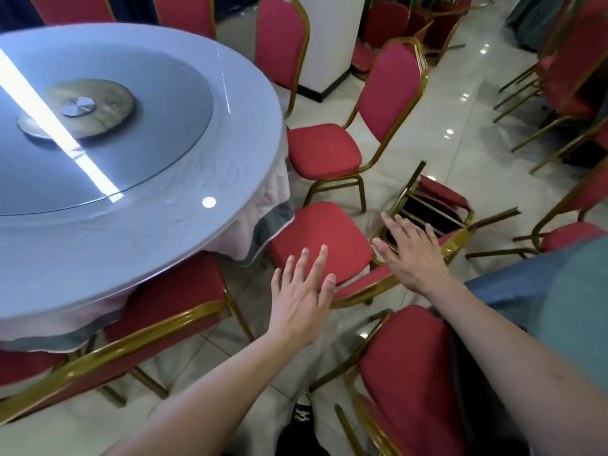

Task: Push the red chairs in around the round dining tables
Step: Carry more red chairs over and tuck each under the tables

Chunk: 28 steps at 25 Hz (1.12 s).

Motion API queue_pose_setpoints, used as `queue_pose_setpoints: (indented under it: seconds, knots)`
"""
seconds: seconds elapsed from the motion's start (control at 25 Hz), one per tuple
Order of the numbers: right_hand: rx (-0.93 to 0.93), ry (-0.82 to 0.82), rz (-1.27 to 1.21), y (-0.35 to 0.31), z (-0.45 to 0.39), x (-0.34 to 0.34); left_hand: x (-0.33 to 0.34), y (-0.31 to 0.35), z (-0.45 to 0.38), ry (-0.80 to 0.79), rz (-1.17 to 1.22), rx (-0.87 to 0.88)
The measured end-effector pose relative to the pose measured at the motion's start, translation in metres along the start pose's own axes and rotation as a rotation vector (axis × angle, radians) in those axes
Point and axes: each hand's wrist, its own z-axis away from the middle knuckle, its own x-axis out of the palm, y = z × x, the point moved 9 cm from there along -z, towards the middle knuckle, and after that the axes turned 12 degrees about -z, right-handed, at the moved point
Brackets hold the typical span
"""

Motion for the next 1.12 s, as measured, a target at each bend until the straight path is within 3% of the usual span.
queue_pose_setpoints:
  seconds: [0.2, 0.32, 0.4, 0.52, 0.76, 0.88, 1.12]
  knots:
    - [0.163, 0.134, -0.023, 0.091, 0.001, -0.035, 0.044, 0.083, -0.031, -0.124, 0.011, 0.085]
    - [0.311, 0.083, -0.095, 0.140, 0.005, -0.030, 0.070, 0.109, -0.047, -0.235, 0.041, 0.111]
    - [0.347, 0.012, -0.274, 0.151, 0.005, -0.013, 0.087, 0.116, -0.053, -0.333, 0.063, 0.150]
    - [0.340, 0.067, -0.528, 0.151, 0.000, 0.000, 0.109, 0.122, -0.055, -0.445, 0.143, 0.204]
    - [0.313, 0.142, -0.639, 0.154, -0.003, 0.007, 0.124, 0.125, -0.050, -0.320, 0.166, 0.130]
    - [0.261, 0.084, -0.681, 0.151, -0.014, 0.008, 0.131, 0.126, -0.042, -0.271, 0.196, 0.098]
    - [0.108, 0.004, -0.643, 0.080, -0.079, 0.017, 0.120, 0.090, -0.054, -0.068, 0.286, -0.138]
